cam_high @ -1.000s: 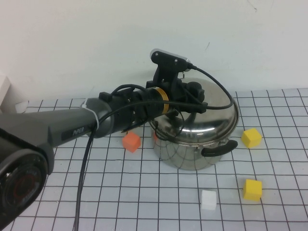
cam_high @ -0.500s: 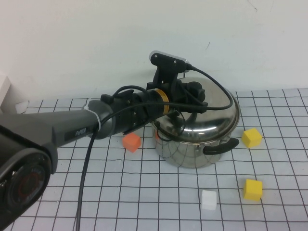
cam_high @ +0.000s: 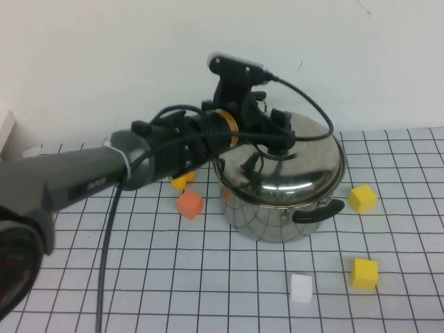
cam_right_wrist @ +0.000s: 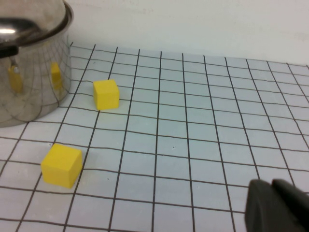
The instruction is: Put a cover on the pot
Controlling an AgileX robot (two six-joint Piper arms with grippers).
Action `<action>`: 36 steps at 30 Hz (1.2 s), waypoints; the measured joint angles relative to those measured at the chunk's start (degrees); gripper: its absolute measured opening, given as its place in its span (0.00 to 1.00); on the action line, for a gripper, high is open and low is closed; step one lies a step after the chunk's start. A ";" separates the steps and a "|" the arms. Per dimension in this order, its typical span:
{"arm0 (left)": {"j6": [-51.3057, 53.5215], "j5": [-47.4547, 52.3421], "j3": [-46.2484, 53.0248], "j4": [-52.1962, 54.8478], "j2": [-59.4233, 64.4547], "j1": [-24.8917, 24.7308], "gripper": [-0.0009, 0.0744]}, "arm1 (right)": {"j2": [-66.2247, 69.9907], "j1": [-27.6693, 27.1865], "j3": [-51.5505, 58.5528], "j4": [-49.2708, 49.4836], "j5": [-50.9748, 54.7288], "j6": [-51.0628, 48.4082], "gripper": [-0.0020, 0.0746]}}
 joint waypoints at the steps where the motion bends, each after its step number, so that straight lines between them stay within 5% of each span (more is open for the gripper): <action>1: 0.10 1.04 0.00 0.39 -1.00 0.00 0.66 | 0.00 0.00 0.00 0.00 0.00 0.00 0.04; 9: 0.73 12.02 0.12 3.13 -11.88 0.00 0.49 | 0.00 0.00 0.00 0.00 0.00 0.00 0.04; 17: 0.77 24.17 0.56 4.66 -29.74 0.00 0.07 | 0.00 0.00 0.00 0.00 0.00 0.00 0.04; 24: -0.71 34.64 7.83 4.91 -47.47 0.00 0.02 | 0.00 0.00 0.00 0.00 0.00 0.00 0.04; 36: -11.49 36.81 36.52 2.74 -78.86 0.00 0.01 | 0.00 0.00 0.00 0.00 0.00 0.00 0.04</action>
